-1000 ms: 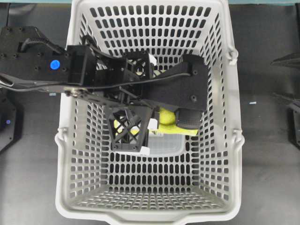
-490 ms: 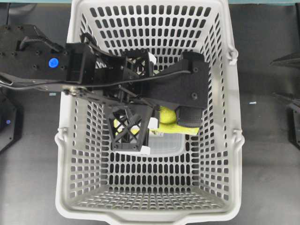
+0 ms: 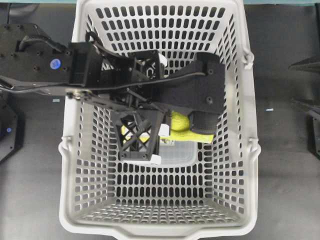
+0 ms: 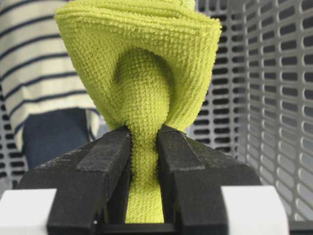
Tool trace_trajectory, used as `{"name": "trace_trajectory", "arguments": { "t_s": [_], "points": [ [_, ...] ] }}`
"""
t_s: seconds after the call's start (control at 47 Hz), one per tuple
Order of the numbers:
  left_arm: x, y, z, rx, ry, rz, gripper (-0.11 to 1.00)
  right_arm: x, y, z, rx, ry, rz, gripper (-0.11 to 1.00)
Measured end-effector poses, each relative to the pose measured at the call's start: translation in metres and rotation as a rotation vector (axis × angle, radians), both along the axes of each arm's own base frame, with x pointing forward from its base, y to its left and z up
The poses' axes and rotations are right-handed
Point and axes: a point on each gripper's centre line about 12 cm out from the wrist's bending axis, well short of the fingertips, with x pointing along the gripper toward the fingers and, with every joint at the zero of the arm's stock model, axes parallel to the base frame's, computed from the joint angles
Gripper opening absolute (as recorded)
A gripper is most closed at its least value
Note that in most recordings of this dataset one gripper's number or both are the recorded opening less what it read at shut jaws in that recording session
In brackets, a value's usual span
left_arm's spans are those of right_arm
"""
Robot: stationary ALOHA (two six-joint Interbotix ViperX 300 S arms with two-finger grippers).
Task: Pick up the yellow cloth from the shopping basket with the left arm.
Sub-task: 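Lift the gripped yellow cloth upward out of the basket with the left gripper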
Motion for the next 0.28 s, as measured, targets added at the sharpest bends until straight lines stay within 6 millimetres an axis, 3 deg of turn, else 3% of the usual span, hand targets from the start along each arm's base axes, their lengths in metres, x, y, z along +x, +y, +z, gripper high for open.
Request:
{"name": "trace_trajectory", "arguments": {
  "t_s": [0.277],
  "points": [
    [0.000, -0.001, 0.018, 0.003, 0.006, -0.004, 0.14, 0.000, 0.000, 0.000, -0.002, 0.000, -0.002, 0.76]
  ]
}}
